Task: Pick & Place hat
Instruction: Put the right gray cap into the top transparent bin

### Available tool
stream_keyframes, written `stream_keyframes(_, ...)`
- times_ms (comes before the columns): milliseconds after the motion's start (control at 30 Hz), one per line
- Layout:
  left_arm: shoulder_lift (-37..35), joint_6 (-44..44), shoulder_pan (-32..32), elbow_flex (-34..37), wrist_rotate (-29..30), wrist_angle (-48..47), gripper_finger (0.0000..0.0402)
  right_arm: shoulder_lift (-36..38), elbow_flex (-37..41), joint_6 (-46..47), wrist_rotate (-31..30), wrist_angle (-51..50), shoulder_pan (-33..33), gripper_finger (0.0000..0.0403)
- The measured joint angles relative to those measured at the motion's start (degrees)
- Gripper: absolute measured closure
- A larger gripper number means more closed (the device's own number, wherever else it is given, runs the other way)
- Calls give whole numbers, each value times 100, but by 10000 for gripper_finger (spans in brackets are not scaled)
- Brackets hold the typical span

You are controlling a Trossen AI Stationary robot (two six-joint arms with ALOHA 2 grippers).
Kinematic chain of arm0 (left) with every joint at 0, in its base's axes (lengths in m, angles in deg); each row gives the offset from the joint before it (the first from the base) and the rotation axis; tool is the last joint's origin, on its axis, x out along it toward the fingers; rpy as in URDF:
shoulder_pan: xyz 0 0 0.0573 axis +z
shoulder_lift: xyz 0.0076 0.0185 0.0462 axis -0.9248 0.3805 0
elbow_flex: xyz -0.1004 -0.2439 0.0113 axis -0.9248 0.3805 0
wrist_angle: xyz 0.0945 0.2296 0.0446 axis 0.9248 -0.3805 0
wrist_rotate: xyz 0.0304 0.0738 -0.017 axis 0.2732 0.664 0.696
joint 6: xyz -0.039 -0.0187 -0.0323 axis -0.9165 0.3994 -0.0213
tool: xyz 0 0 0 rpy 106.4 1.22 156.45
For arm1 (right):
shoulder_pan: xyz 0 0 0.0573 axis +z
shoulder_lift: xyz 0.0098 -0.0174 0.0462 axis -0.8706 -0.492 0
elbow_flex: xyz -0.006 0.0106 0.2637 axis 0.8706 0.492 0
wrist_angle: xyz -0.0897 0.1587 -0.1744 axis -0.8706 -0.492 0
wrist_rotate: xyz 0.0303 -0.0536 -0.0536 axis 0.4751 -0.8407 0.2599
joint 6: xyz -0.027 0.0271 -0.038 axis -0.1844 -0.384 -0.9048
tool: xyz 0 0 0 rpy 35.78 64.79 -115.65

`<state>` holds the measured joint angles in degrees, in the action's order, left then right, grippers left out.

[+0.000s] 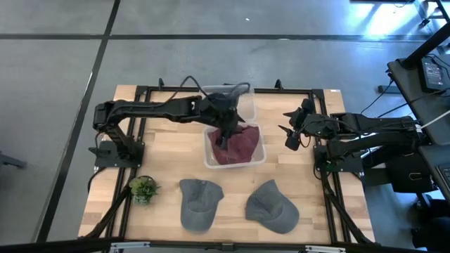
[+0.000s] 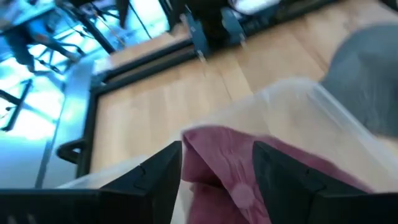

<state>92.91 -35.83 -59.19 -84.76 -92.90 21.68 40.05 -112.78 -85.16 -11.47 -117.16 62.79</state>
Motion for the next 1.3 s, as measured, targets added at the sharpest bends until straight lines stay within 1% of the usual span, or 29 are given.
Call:
stream_keyframes(100,-192,-336,73,0,-37,15,211,0,0,0,0,4,0,166)
stream_keyframes(233,-625,-869,198,142,-307,126,214,0,0,143,4,3,0,166)
stream_keyframes(300,-902,-1190,235,457,-381,430,214,2,43,246,37,66,2,166)
stream_keyframes(433,-1508,-1682,165,1358,-346,1184,211,2,366,260,64,245,2,166)
stream_keyframes(533,-1951,-1991,55,1859,-266,1330,210,7,680,258,103,578,0,166)
stream_keyframes(700,-2386,-2302,-212,2476,-247,1452,214,-23,951,131,810,1038,0,166)
stream_keyframes(900,-2646,-2454,-501,2812,-248,1444,211,-22,1027,208,1343,1222,0,166)
stream_keyframes(1067,-2909,-2456,-514,3050,-238,1388,211,-22,1027,323,2332,1232,9,166)
stream_keyframes(1133,-3014,-2475,-514,3183,-232,1498,213,-44,1027,524,2632,1274,36,166)
stream_keyframes(1200,-3127,-2489,-514,3273,-234,1506,214,-91,1027,756,2800,1291,97,166)
stream_keyframes(1300,-3223,-2497,-514,3279,-234,1390,213,-236,1027,933,2852,1287,241,166)
